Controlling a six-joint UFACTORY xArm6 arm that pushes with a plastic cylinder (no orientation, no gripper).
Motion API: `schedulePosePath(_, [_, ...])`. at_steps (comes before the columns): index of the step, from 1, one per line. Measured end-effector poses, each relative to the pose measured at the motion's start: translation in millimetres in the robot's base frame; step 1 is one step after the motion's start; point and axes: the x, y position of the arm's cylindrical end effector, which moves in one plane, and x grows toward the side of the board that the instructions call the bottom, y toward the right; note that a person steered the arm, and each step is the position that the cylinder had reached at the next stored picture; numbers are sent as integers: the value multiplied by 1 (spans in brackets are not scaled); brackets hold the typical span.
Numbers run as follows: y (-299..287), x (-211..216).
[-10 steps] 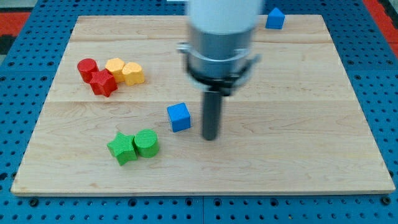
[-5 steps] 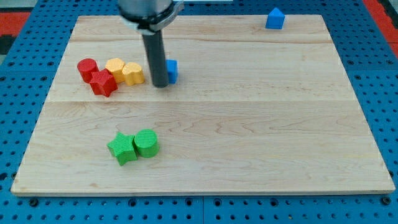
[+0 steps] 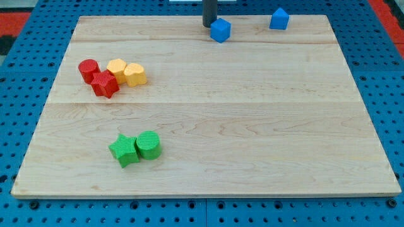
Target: Place blue cube left side of blue triangle
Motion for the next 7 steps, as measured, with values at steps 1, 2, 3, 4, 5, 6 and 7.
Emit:
schedulePosePath(1, [0, 23])
schedulePosePath(2, [-5, 54])
schedulePosePath(3, [21, 63])
schedulePosePath(4, [48, 52])
schedulePosePath(5, [60, 29])
schedulePosePath(6, [60, 22])
schedulePosePath(7, [66, 100])
